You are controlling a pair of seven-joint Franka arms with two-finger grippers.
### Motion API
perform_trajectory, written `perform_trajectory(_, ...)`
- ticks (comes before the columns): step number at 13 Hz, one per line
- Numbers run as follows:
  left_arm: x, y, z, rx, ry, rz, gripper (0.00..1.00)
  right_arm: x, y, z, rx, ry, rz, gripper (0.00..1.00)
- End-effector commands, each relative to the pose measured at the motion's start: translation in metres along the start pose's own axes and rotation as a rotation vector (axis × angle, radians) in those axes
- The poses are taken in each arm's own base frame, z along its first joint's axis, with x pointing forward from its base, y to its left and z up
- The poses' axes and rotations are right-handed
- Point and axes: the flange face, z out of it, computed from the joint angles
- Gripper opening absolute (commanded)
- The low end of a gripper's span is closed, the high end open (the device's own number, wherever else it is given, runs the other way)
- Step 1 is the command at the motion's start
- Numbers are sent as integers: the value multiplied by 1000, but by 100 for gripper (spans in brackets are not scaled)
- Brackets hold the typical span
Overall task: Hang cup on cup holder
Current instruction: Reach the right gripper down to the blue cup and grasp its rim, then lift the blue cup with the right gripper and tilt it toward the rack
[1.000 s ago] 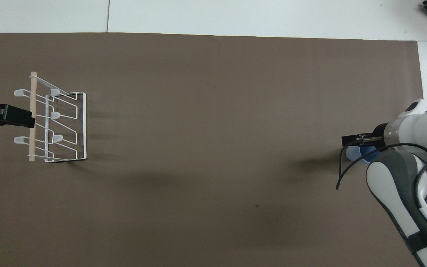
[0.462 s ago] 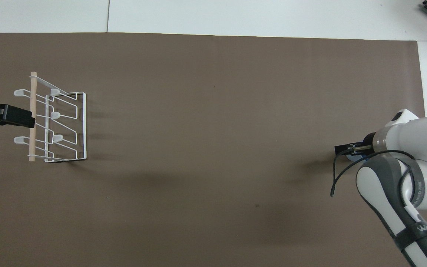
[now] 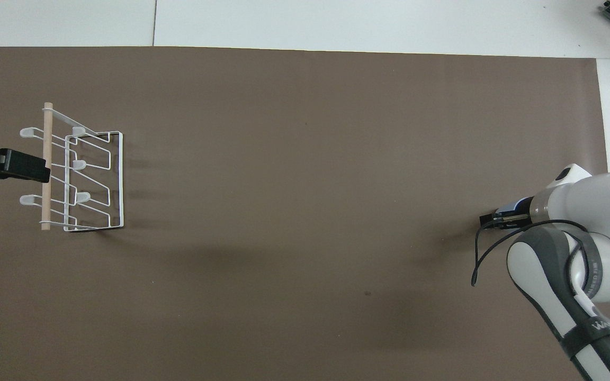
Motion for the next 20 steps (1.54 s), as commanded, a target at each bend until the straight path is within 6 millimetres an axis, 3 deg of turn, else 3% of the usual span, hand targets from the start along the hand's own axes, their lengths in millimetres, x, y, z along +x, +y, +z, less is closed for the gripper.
perform_trajectory(1,-6,-2,0,13,-1,-2,100,2,5,-4,9,29,-8,0)
perform_trajectory(5,-6,-2,0,13,-1,-2,100,25,7,-22,7,69,-10,0)
perform_trajectory(8,-6,-2,0,13,-1,-2,100,54,-4,-85,4,141,-38,0)
perform_trajectory(10,-6,-2,0,13,-1,-2,100,68,-38,-127,112,187,-37,0)
perform_trajectory(11,-6,-2,0,13,-1,-2,100,71,-51,-137,195,194,-19,0)
perform_trajectory(16,-7,-10,0,13,-1,-19,100,65,-177,-154,629,192,7,0)
perform_trajectory(20,-10,1,5,14,-9,-8,100,53,-261,-188,903,186,-8,0)
